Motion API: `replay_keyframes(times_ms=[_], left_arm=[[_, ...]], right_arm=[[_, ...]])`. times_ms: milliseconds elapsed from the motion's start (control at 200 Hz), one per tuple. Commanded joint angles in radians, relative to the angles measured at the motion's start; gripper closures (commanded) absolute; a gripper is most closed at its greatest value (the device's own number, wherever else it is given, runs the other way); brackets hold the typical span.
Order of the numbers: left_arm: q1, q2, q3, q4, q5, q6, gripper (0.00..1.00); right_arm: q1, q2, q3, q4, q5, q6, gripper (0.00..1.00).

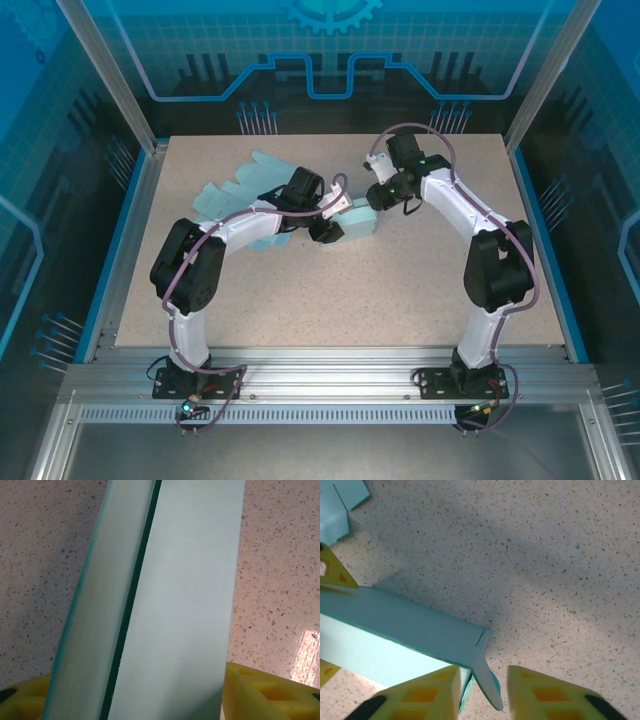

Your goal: Fold the paper box

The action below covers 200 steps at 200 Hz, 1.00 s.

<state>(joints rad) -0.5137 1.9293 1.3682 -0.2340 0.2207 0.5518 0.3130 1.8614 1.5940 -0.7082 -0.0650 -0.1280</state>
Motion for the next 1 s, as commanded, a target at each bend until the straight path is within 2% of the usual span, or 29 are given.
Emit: replay_keyframes(times_ms=[0,275,360,395,475,570,780,850,996], left_arm=[[0.003,0.01,0.011,-0.022,0.001,0.013,0.39],[0.006,0.013,0.011,-0.021,0.004,0.012,0.39],[0.005,0.013,0.014,-0.021,0.002,0.011,0.39],[0.005,0.013,0.013,-0.019,0.002,0.011,0.39],[0.005,0.013,0.013,-0.016,0.0,0.01,0.39],[0.007,0.012,0.015,-0.015,-0.001,0.01,0.4],[0.006,0.014,0.018,-0.019,-0.001,0.01,0.4],[0.007,0.015,0.017,-0.017,-0.001,0.01,0.4],[0.007,0.014,0.017,-0.016,-0.003,0.005,0.39]], right_arm=[[-0.013,0.013,0.032,-0.026,-0.032,-0.004,0.76],[-0.013,0.014,0.005,-0.017,-0.019,0.022,0.75],[-0.013,0.013,0.005,-0.017,-0.027,0.03,0.86],[-0.011,0.012,0.006,-0.018,-0.027,0.033,0.88],[-0.009,0.01,0.005,-0.019,-0.02,0.043,0.87],[-0.003,0.006,-0.009,-0.012,-0.008,0.051,0.79],[-0.003,0.003,-0.024,-0.005,0.007,0.06,0.82],[-0.003,0.004,-0.022,-0.005,0.002,0.062,0.84],[-0.002,0.0,-0.022,-0.01,-0.014,0.068,0.95]])
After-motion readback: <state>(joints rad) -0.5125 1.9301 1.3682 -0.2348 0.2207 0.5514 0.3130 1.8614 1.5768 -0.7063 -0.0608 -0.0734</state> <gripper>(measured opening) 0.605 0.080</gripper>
